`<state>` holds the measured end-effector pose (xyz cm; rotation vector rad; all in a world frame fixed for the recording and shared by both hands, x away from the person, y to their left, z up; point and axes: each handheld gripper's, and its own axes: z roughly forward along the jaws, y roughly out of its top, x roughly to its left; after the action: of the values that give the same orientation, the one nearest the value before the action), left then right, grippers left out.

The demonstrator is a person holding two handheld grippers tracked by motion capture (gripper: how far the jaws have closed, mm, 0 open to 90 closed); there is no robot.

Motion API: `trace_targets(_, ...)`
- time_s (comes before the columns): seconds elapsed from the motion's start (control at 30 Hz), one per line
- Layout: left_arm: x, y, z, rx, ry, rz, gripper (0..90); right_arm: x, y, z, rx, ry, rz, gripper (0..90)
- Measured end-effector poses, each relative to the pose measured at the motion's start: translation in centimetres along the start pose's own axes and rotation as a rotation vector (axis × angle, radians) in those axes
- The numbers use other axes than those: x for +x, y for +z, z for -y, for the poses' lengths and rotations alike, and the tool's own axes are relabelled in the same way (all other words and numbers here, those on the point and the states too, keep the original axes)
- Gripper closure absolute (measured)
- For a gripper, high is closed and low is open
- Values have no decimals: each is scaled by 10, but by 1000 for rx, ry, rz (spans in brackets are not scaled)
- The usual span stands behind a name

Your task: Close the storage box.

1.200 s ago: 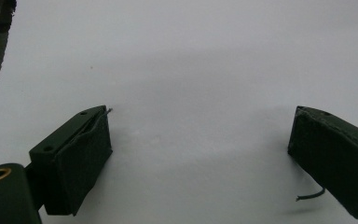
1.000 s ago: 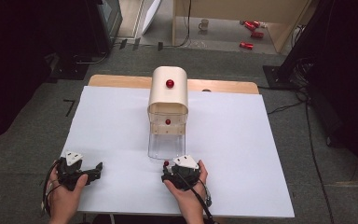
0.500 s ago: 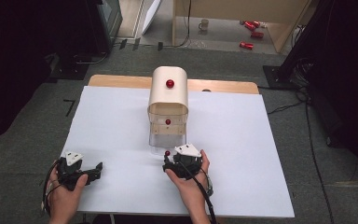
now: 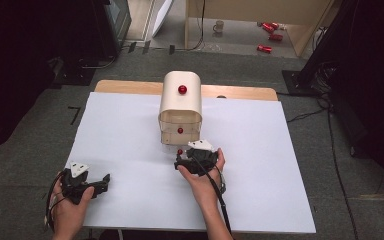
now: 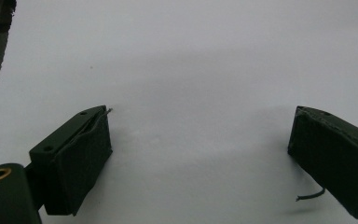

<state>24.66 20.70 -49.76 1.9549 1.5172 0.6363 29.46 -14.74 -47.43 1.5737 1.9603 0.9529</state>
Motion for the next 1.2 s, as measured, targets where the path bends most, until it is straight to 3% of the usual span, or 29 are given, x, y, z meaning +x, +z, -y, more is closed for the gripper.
trace_targets(0.27,0,0,0,0,0,0,57,-3,13,-12,9,-1,21,81)
trace_targets(0.47,0,0,0,0,0,0,57,-11,19,-14,3,29,47,83)
trace_targets(0.63,0,0,0,1,0,0,57,-23,19,-16,-16,68,47,82)
trace_targets(0.8,0,0,0,0,0,0,57,-27,17,-15,-18,65,62,79)
trace_targets(0.97,0,0,0,0,0,0,57,-35,7,-11,-25,43,79,84)
trace_targets(1.2,0,0,0,0,0,0,57,-65,-18,4,-42,44,97,73)
